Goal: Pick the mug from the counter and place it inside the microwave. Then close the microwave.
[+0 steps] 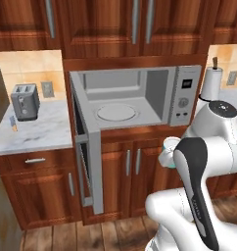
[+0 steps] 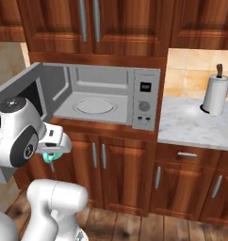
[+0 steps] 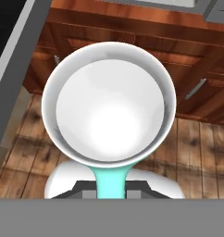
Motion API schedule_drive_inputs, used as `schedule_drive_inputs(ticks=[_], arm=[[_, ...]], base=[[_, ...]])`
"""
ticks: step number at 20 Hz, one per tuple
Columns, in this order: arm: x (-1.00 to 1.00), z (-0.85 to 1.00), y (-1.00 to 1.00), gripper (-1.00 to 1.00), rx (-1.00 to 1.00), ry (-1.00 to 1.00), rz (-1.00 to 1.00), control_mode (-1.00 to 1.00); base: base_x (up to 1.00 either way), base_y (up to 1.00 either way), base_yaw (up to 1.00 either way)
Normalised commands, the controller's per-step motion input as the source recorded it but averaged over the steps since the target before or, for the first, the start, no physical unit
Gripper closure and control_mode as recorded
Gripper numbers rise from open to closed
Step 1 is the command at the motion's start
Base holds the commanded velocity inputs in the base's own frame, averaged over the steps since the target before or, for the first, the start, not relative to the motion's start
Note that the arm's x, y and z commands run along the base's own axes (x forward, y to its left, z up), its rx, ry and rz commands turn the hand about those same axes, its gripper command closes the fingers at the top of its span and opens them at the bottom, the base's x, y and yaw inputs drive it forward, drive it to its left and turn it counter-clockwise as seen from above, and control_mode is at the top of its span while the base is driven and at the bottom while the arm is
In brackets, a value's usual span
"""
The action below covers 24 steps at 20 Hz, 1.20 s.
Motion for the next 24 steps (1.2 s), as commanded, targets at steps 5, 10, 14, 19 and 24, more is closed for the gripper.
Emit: schedule_drive_inputs(ticks=[5,10,14,19,24], arm=[[0.0,0.0,0.0,1.0,0.0,0.0,0.0,1.0],[0.0,0.0,0.0,1.0,0.0,0.0,0.0,1.0],[0.0,0.0,0.0,1.0,0.0,0.0,0.0,1.0],[0.0,0.0,0.0,1.0,0.0,0.0,0.0,1.0],[0.0,0.0,0.0,1.0,0.0,0.0,0.0,-1.0]], base=[[0.13,0.08,0.03],[0.32,0.08,-0.08],[0.04,0.03,-0.03],[0.0,0.0,0.0],[0.0,0.0,0.0]])
